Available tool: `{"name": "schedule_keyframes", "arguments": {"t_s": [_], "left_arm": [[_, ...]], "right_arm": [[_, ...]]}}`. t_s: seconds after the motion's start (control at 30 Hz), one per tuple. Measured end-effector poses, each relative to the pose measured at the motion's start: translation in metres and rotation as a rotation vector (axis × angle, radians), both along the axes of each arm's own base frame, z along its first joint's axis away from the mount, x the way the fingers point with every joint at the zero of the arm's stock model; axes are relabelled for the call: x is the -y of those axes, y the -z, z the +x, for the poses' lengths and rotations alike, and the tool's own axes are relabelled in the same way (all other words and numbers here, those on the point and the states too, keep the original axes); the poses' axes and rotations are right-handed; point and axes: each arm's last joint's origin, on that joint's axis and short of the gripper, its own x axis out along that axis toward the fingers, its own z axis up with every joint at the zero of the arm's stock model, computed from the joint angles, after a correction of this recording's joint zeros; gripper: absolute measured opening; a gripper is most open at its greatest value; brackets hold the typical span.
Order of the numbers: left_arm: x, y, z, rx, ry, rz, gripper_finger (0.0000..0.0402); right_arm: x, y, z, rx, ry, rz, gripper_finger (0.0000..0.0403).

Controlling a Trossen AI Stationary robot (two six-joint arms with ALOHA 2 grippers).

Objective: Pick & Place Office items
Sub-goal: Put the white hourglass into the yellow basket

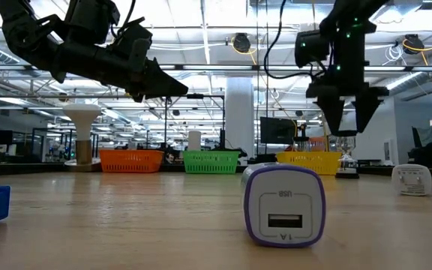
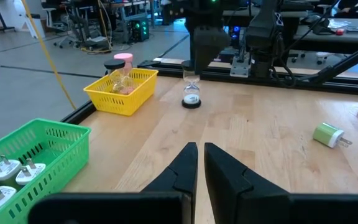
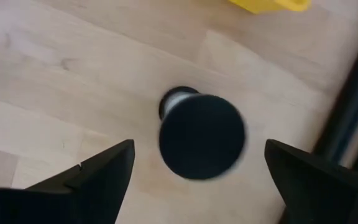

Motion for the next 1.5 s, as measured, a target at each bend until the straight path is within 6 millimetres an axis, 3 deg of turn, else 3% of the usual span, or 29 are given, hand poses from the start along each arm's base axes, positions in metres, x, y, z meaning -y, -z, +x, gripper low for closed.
{"name": "schedule_keyframes", "arguments": {"t_s": [0.33,0.63,0.8,1.0,1.27,1.5], "left_arm": [[0.000,0.000,0.000,0.000,0.000,0.000,0.0033],[0.000,0.000,0.000,0.000,0.000,0.000,0.0033],[0.000,0.000,0.000,0.000,0.000,0.000,0.0033],[0.000,0.000,0.000,0.000,0.000,0.000,0.0033],[0.000,0.000,0.000,0.000,0.000,0.000,0.0033],[0.000,0.000,0.000,0.000,0.000,0.000,0.0033]], "right_arm": [[-0.001,0.028,-0.002,0.022,-0.006,-0.025,0.0306],[0.003,0.025,0.001,0.054,-0.010,-0.104,0.0199],[0.011,-0.005,0.005,0.132,-0.008,-0.156,0.0199],[0.043,-0.041,-0.001,0.146,0.041,-0.246,0.0199],[0.085,-0.033,-0.013,0.068,0.067,-0.264,0.0200],[0.099,-0.026,-0.011,0.080,0.061,-0.294,0.0202]]}}
